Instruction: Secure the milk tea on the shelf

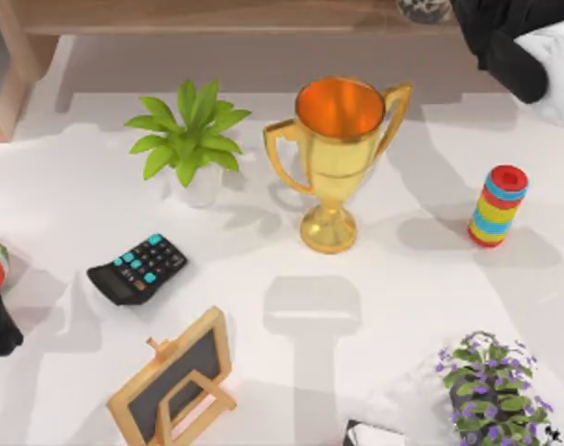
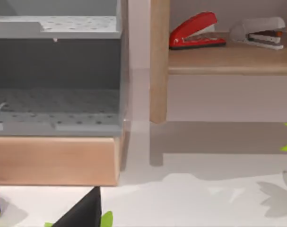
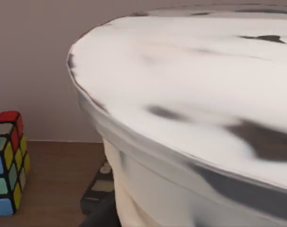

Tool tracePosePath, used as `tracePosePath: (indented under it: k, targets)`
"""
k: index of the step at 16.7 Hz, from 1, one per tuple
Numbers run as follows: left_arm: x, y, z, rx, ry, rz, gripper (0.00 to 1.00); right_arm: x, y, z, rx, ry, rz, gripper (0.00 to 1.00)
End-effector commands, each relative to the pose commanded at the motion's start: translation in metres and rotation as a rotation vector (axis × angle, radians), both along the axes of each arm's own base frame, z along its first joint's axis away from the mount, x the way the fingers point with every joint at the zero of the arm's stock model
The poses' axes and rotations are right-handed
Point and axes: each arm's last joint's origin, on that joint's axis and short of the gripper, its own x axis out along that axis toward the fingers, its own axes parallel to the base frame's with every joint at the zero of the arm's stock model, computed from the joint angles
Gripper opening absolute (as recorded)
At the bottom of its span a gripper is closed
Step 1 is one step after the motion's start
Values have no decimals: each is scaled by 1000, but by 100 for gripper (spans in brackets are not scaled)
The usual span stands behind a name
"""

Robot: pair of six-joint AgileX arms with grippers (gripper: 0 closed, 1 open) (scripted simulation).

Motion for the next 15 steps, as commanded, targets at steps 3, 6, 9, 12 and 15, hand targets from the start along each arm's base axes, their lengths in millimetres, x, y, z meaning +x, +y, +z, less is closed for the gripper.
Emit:
tracePosePath:
  k: [3,6,9,12,15]
  targets:
    - [0,0,0,0,0,0,100,6,19,9,-9,25,-38,0]
    - [0,0,0,0,0,0,100,9,27,17,-9,28,-63,0]
    - [0,0,0,0,0,0,100,9,28,18,-8,27,-66,0]
    - [0,0,0,0,0,0,100,9,25,20,-4,24,-69,0]
    - [0,0,0,0,0,0,100,18,26,12,-4,26,-68,0]
